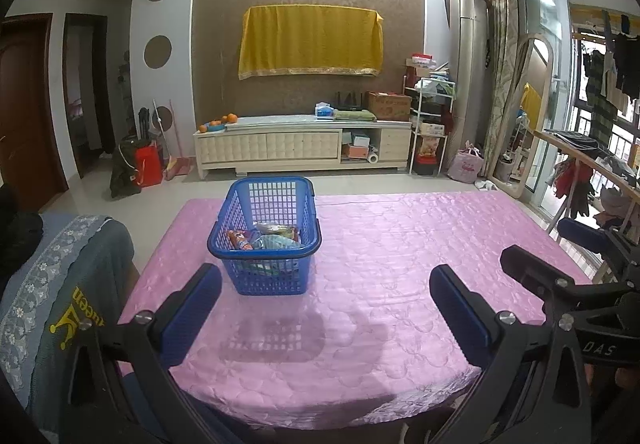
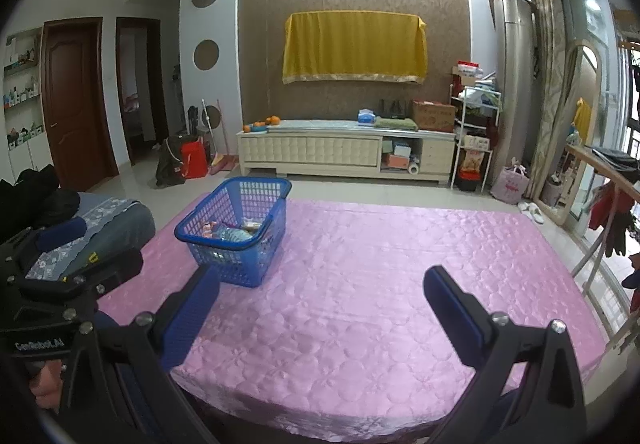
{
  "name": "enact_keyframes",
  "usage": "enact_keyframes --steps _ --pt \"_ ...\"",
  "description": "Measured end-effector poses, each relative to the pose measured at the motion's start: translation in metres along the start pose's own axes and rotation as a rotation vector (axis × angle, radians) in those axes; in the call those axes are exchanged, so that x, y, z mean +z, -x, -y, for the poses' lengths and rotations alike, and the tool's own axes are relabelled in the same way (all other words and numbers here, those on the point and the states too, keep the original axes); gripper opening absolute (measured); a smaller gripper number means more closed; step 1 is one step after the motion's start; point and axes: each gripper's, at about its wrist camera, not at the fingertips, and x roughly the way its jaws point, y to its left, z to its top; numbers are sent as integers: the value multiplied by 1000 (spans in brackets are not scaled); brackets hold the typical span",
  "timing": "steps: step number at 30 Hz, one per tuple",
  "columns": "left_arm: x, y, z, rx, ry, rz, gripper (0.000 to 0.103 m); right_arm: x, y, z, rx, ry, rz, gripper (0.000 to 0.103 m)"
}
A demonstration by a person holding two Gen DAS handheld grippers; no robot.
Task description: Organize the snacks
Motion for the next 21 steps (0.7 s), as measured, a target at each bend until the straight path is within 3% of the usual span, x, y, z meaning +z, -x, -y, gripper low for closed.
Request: enact_keyframes --steps 21 --pt "0 0 0 -2 11 -9 103 2 5 2 1 -6 -5 103"
